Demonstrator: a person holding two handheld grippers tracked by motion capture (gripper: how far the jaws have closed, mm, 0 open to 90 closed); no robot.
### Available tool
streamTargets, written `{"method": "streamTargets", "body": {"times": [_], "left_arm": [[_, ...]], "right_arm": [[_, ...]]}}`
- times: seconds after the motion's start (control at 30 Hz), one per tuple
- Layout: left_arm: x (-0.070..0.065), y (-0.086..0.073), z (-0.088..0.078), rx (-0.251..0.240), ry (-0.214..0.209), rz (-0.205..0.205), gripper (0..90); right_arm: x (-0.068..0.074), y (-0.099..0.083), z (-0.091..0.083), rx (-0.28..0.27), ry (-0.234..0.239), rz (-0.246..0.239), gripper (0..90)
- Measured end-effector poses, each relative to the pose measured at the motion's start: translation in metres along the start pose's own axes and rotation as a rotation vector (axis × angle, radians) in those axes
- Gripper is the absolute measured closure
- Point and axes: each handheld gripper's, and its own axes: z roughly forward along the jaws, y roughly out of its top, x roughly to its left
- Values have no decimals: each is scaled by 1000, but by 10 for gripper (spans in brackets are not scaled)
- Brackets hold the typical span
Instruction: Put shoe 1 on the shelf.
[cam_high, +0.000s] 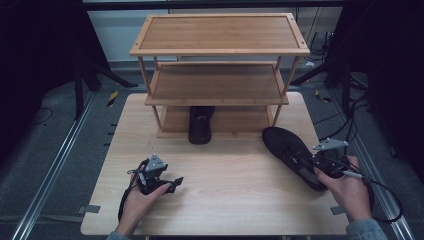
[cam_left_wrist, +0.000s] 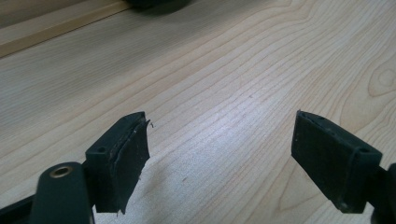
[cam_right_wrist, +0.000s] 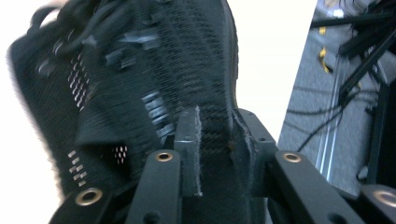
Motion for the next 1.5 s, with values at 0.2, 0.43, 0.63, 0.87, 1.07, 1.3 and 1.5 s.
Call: {"method": "streamTargets", "body": {"times": [0.2, 0.43, 0.63, 0.87, 1.07, 1.3, 1.5], "left_arm": [[-1, -1, 2, 5, -5, 3, 180], [0, -1, 1, 0, -4, -2, 182], [0, 0, 1, -2, -1, -4, 184], [1, 0, -1, -7, 3, -7, 184], [1, 0, -2, -8, 2, -4, 184], [0, 0, -1, -3, -2, -2, 184], [0, 0, 0, -2, -2, -2, 184]], "right_arm": [[-21, -1, 15, 65, 20, 51, 792], [-29, -3, 9, 48, 20, 67, 783], [-25, -1, -9, 19, 54, 63, 726], [-12, 5, -21, -3, 96, 43, 671], [-5, 8, -18, 37, 121, 11, 625], [-1, 8, 2, 124, 139, -13, 663], [-1, 10, 10, 155, 158, -23, 800]]}}
